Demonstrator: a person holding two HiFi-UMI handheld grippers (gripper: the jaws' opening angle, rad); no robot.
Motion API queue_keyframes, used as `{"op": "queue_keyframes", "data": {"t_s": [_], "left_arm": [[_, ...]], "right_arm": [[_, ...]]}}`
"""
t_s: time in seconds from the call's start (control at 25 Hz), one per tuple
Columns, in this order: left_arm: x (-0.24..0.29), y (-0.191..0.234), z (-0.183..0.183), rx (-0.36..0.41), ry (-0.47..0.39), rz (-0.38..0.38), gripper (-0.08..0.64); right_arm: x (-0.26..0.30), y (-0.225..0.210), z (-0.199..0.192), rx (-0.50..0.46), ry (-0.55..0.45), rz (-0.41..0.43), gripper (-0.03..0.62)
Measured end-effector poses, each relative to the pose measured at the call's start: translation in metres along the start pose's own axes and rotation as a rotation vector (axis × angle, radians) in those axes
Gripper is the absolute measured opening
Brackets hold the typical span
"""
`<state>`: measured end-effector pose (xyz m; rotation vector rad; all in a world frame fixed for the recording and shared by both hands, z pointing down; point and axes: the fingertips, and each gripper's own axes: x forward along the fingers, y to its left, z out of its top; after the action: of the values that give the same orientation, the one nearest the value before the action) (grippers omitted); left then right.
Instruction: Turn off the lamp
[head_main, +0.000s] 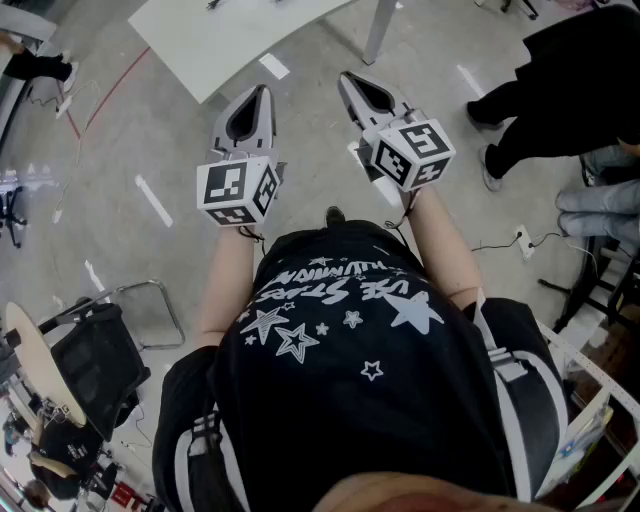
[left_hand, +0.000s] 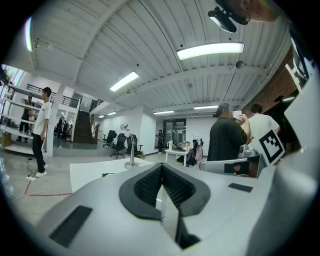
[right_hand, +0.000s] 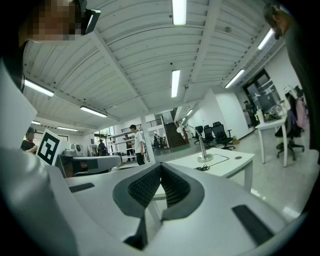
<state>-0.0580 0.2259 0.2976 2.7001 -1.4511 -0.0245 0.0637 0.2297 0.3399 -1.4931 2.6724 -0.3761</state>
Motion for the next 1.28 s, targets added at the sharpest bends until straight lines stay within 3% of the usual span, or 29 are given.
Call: {"op": "queue_keyframes", "data": {"t_s": [0.48, 0.92, 1.28], "left_arm": [[0.029, 0.011, -0.011, -0.019, 0.015, 0.037, 0.011], [0.088, 0.045, -0.019, -0.026, 0.01, -0.017, 0.011], [0.164, 0.089, -0.023, -0.034, 0.011, -0.067, 0.011]], "right_arm": [[0.01, -0.034, -0.003, 0.004, 0.033, -0.001, 0.006], [0.055, -0.07, 0.001, -0.002, 0.043, -0.055, 0.006], [0.132, -0.116, 0.014, -0.012, 0.075, -0.084, 0.006]]}}
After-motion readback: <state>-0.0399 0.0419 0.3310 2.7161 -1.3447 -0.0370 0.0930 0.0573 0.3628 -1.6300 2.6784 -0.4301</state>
